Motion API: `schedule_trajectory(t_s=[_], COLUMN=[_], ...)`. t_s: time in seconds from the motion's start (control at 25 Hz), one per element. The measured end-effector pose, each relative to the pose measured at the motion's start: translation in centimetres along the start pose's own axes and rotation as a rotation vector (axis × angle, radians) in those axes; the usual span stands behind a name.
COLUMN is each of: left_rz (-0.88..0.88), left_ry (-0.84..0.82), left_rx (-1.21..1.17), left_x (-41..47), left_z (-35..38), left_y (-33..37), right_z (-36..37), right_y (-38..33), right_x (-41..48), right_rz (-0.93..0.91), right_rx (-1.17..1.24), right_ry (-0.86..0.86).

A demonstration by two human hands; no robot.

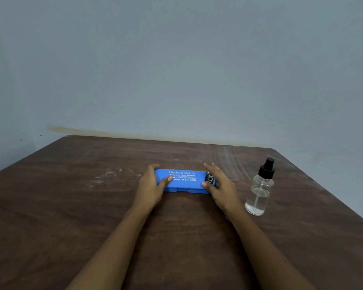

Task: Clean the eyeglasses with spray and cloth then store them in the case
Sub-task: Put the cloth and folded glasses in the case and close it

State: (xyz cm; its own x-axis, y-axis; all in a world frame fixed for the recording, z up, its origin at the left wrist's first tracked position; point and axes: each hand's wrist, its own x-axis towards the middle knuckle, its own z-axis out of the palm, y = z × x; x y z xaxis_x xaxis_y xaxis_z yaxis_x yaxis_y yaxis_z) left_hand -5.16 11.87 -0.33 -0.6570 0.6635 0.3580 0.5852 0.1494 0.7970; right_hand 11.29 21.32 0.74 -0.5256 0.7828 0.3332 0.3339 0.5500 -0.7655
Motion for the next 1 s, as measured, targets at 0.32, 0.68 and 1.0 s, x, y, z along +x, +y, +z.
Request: schedule_trajectory(t_s=[0.32,0.68,1.0], left_rz=[-0.019,-0.021,-0.022], left_ry=[0.001,-0.038,-0.077], left_rx=[-0.013,-0.009,0.016], left_x=[-1.7,-4.9,-6.1], left_z=[-0.6,-1.6,-2.1], left_y=[0.6,1.6,2.0], right_z=[0.0,-0.8,-1.1], right_y=[-0.4,-1.0,-1.1], right_x=[-1.6,-4.9,-6.1], right_rz=[0.173,0.189,0.201], right_rx=[0.082,0.059,0.077], right_ry=[0.022,0.047,0.033])
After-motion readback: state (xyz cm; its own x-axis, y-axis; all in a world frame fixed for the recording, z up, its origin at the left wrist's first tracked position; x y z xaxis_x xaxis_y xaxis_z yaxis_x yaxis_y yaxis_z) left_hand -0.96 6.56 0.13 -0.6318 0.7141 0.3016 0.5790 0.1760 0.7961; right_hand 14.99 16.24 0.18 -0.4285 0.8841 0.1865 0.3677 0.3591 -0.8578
